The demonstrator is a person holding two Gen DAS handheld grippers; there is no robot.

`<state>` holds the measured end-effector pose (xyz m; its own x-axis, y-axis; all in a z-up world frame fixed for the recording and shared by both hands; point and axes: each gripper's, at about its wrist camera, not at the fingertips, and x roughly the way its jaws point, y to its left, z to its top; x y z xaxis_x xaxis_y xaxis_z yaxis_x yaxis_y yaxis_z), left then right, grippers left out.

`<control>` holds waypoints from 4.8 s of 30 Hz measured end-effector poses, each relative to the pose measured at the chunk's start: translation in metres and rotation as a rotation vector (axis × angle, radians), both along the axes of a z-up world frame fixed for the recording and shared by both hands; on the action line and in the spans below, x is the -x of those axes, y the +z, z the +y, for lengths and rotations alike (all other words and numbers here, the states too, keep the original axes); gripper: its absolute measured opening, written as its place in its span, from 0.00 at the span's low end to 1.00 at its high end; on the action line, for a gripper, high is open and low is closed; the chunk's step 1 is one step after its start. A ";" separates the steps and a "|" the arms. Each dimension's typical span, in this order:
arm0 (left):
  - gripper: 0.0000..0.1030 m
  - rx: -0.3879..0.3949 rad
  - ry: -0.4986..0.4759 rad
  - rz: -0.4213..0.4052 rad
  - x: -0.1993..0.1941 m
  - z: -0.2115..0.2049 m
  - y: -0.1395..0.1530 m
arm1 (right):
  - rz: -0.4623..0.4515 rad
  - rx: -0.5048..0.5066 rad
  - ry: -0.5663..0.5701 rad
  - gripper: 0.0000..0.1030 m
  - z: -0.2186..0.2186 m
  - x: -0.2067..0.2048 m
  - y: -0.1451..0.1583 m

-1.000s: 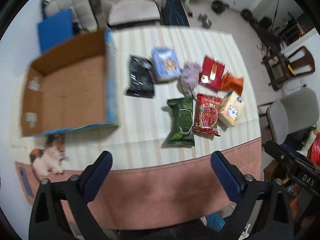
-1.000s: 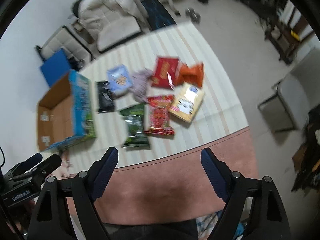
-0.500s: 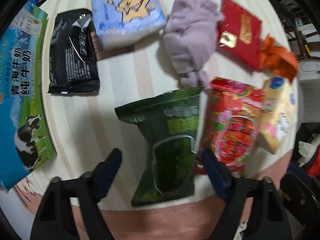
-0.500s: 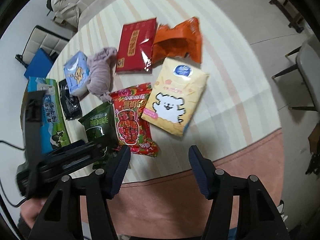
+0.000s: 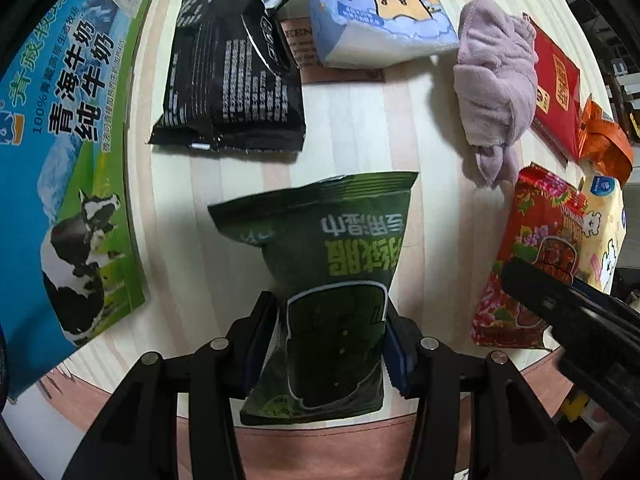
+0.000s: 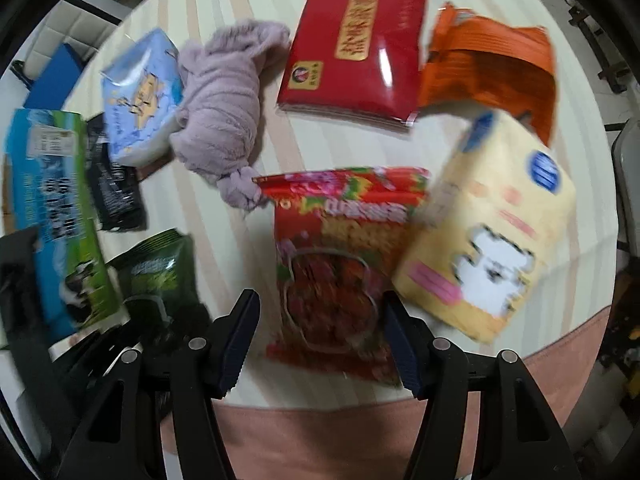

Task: Organize soft objects
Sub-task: 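Grasp the green bag with the left tool while the right tool grasps the red-floral bag, then carry both bags into the box and open both tools, then grasp the blue tissue pack with the left tool while the right tool grasps the yellow Vinda pack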

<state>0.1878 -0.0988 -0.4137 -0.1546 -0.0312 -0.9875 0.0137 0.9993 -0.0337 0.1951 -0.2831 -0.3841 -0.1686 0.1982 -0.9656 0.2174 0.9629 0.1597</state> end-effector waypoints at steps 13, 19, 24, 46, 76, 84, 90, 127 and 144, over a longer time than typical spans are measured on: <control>0.30 -0.007 0.023 -0.078 0.041 0.031 0.060 | -0.010 0.079 0.061 0.46 0.009 0.016 -0.010; 0.30 0.092 0.095 -0.167 0.103 0.067 0.148 | -0.047 -0.041 0.092 0.46 0.003 0.056 0.028; 0.30 0.120 0.170 -0.332 0.117 0.115 0.252 | -0.131 -0.158 0.167 0.46 0.024 0.075 0.097; 0.30 0.133 0.240 -0.207 -0.093 0.316 0.159 | -0.231 -0.166 0.360 0.46 0.355 -0.099 0.107; 0.92 0.111 0.143 -0.171 -0.103 0.343 0.125 | -0.200 0.068 0.393 1.00 0.395 -0.118 0.060; 0.97 0.037 0.168 -0.260 -0.049 0.339 0.157 | -0.252 0.094 0.377 1.00 0.373 -0.072 0.096; 0.97 -0.017 0.184 -0.330 -0.003 0.328 0.192 | -0.299 0.069 0.367 1.00 0.354 -0.033 0.130; 1.00 0.019 -0.132 -0.227 -0.118 -0.013 0.157 | -0.382 0.184 -0.166 0.99 -0.050 0.006 0.162; 0.78 -0.039 -0.060 0.053 -0.176 -0.057 0.008 | -0.105 0.085 -0.299 0.94 -0.095 0.003 0.026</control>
